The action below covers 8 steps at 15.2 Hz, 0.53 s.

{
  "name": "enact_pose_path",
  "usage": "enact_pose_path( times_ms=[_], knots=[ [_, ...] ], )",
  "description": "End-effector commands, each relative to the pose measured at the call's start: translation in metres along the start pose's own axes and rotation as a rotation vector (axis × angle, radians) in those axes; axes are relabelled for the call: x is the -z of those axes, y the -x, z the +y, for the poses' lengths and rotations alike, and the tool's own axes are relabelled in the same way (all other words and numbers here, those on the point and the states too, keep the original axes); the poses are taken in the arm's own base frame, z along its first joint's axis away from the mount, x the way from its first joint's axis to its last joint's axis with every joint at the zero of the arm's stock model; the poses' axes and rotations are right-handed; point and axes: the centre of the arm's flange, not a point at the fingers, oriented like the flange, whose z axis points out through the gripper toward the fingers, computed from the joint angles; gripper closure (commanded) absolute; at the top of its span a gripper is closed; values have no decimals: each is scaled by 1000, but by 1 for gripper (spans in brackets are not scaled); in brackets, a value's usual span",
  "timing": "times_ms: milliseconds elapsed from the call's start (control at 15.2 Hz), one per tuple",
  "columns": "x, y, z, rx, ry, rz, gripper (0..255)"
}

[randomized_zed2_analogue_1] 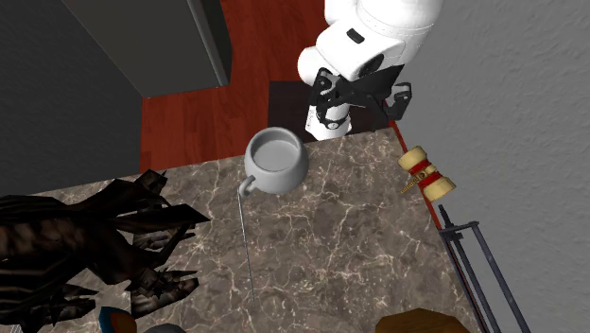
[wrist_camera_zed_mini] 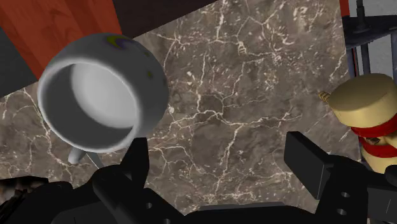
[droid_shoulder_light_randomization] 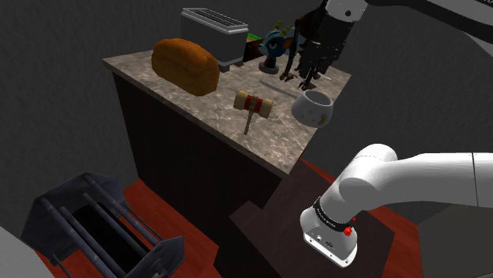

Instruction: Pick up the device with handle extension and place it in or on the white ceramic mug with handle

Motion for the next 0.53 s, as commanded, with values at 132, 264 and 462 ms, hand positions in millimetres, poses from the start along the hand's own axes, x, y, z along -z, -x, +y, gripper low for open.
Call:
enact_pose_path(
  times_ms=[132, 264, 462],
  knots=[
    [-8, -3, -23, 1, -13, -13, 0],
    [-15, -5, -47, 1, -26, -27, 0],
    [-26, -8, -82, 2, -45, -47, 0]
  ],
)
